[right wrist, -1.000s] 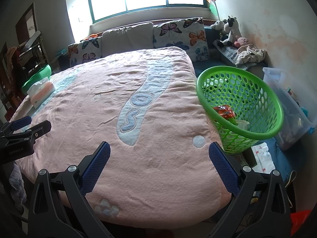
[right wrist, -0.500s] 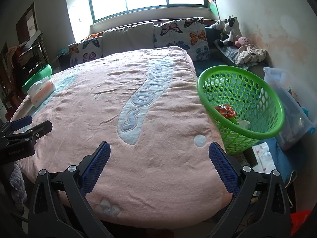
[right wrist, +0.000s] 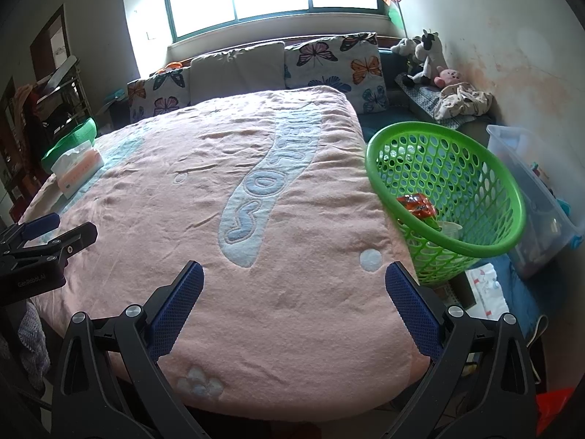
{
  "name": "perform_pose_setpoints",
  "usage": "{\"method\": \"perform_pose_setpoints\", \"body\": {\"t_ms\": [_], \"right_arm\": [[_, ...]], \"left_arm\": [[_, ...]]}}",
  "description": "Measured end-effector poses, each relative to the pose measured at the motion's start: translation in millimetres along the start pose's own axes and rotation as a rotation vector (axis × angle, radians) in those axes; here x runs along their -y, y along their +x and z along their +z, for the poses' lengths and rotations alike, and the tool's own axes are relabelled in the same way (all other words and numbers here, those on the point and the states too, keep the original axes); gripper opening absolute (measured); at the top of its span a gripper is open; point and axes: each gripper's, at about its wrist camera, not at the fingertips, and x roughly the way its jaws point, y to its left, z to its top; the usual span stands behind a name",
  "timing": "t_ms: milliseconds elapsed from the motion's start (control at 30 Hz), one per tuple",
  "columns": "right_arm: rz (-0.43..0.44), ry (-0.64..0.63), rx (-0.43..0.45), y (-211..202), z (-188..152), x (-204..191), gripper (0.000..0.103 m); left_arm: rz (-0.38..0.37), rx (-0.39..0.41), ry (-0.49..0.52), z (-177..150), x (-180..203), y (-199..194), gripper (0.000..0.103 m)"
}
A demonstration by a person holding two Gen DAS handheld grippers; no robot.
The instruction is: Collect trash
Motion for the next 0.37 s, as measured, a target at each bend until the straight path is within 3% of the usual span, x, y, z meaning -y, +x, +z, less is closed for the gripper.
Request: {"method": "perform_pose_setpoints", "body": {"t_ms": [367], "right_arm": [[0.0, -0.001, -0.002, -0.3, 0.3, -0.6, 0.099]], "left_arm": [[0.009, 0.002, 0.001, -0.6, -0.6, 0.7, 0.096]]}}
